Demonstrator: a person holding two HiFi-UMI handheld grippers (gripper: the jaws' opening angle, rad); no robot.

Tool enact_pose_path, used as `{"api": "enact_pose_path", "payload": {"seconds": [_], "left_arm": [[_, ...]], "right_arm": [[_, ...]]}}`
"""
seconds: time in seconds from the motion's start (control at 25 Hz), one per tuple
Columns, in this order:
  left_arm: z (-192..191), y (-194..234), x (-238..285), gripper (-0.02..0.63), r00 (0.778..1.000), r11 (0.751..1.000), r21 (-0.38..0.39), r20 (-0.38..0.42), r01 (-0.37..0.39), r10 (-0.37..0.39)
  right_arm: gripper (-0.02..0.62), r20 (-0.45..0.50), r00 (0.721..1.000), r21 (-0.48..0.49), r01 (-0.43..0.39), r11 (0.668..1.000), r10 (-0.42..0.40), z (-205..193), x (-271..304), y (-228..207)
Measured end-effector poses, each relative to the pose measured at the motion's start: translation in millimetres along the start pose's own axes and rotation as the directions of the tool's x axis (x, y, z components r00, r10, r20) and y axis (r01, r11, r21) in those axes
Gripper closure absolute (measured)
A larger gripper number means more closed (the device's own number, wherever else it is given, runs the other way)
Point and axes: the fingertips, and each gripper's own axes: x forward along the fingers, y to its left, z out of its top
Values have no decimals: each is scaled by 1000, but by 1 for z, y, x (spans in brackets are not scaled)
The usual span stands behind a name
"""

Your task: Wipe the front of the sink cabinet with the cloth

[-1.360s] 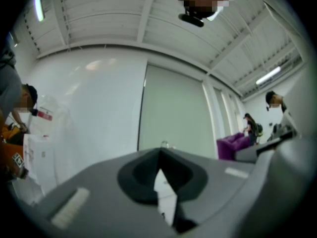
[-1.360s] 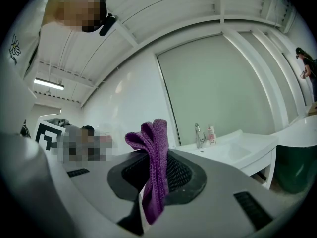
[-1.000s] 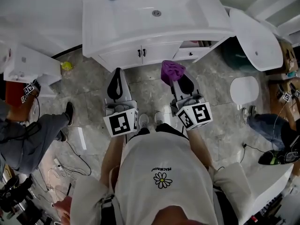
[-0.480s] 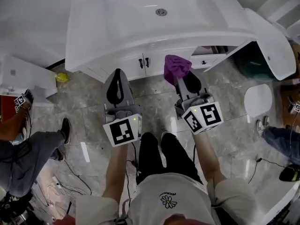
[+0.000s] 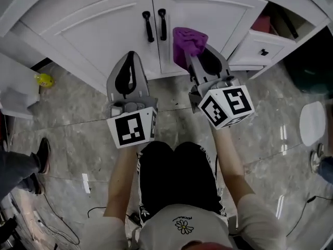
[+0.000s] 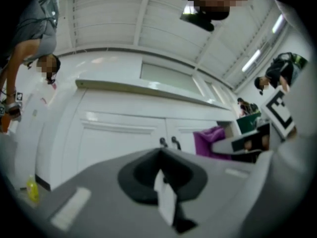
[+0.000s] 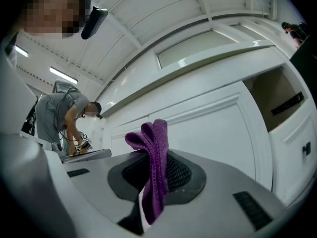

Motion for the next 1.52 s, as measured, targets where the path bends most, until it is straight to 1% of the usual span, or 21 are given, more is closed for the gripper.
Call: {"api": "enact_pose_path", "payload": {"seconds": [0.12,0.2,0.28,0.36,0.44,0.56,0.6,0.68,0.76,0.88,0.96,1.0,1.16,1.28,1.4,1.52], "left_arm": [[-34,2,-11,601,1000,1000,21,-25,-12,12],[-44,6,-12,601,999,1000,8,-43,-27,27],[-47,5,-9,601,999,999,6,-36,-39,40],[-50,0,-5,601,999,999,32,-26,-38,39],[-54,-9,-2,601,999,999,39,-30,-29,31],[-50,-16,7,601,999,999,-16,-22,-29,29],[-46,-16,10,601,999,999,-29,-11,-34,34],[-37,-17,15,601,999,999,-29,9,-44,44],[-26,-20,22,601,999,999,-26,21,-47,48],[-7,-26,34,601,998,997,-72,47,-41,45],[0,-30,36,601,998,997,-67,52,-34,37],[1,-31,36,601,998,998,-61,51,-31,34],[3,-31,33,601,998,997,-77,46,-31,35],[4,-35,34,601,999,998,-54,46,-17,19],[5,-43,33,601,999,998,-65,48,-3,6],[0,-46,32,601,999,997,-80,38,1,2]], "right_arm": [[538,-23,1000,43,1,999,0,-32,-9,0],[538,-58,998,90,-17,996,22,-45,-12,1],[538,-70,997,129,-36,991,45,-53,-10,-5],[538,-55,997,125,-38,991,45,-57,-6,-14],[538,-44,998,92,-29,995,33,-56,-4,-20],[538,-29,999,60,-25,998,27,-43,2,-24],[538,-24,999,63,-33,997,34,-36,5,-22],[538,-23,997,74,-66,995,68,-21,11,-16],[538,-27,994,92,-103,990,106,1,22,-9],[538,-32,987,154,-148,977,155,36,48,-1],[538,-37,983,181,-169,969,178,49,63,8],[538,-40,983,179,-170,969,180,52,69,12],[538,-66,987,125,-137,983,146,51,87,18],[538,-81,992,52,-94,994,98,46,93,16],[538,-80,995,7,-65,998,65,47,90,5],[538,-72,997,-29,-14,999,12,52,81,-15]]}}
